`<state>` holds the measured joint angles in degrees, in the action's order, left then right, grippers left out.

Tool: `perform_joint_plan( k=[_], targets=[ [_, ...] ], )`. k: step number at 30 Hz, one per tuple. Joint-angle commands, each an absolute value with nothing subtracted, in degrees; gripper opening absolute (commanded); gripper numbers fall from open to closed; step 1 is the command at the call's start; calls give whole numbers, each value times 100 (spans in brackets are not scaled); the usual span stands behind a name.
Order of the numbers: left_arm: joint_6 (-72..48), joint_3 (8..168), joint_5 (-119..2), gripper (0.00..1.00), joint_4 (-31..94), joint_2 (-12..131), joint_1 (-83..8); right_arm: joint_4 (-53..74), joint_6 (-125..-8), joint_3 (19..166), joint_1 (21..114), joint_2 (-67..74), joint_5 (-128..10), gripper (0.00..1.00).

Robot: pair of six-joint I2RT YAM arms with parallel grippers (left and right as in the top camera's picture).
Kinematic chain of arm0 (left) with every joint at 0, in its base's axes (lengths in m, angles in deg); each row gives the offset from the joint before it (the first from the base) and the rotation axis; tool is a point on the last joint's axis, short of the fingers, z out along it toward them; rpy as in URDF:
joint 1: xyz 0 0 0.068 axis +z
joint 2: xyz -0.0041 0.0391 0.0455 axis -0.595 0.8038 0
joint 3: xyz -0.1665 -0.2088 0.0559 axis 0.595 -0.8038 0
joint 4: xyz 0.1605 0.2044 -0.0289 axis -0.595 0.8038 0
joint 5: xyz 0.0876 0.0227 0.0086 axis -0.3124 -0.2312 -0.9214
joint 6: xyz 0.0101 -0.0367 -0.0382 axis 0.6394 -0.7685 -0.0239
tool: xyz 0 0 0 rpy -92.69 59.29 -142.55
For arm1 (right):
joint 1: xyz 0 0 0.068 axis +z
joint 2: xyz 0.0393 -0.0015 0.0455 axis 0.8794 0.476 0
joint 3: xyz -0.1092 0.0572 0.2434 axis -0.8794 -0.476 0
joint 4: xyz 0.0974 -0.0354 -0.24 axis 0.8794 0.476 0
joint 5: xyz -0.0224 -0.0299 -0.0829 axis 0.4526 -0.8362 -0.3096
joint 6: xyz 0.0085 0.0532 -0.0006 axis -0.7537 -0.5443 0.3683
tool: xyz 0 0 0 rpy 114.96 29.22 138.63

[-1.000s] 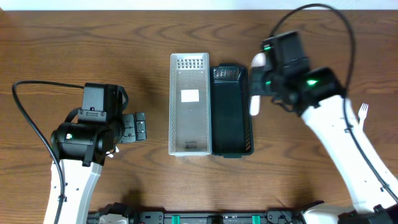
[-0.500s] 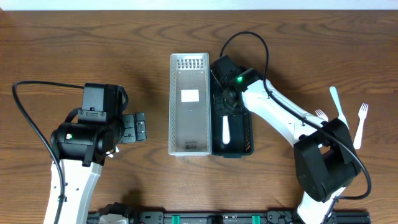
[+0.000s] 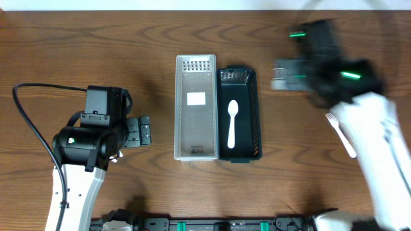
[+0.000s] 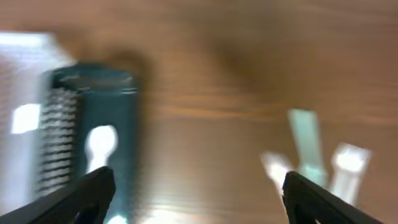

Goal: Pack container
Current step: 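Carry the white spoon into the black basket and release it, then move the right gripper back and grasp the white fork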

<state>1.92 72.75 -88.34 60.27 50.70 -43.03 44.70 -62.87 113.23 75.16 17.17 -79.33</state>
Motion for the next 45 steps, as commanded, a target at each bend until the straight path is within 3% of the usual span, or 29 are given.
perform_joint_plan(
  k=[1, 8, 19, 33, 45],
  targets=[
    [266, 7413, -8845, 98, 6044, 5070, -4279, 4843, -5041, 11268, 6594, 1627, -8115, 92],
    [262, 7413, -8845, 98, 6046, 5067, -4279, 4627, -3483, 10208, 5037, 1758, -7293, 97],
    [264, 7413, -8845, 98, 6046, 5067, -4279, 3241, -2418, 9179, 4788, 2761, -7232, 95],
    [264, 7409, -8845, 98, 6046, 5070, -4279, 2837, -2421, 9179, 4753, 4534, -6823, 86],
    [264, 7409, -8845, 98, 6073, 5070, -4279, 2828, -2576, 8984, 4434, 4639, -6821, 83]
  ],
)
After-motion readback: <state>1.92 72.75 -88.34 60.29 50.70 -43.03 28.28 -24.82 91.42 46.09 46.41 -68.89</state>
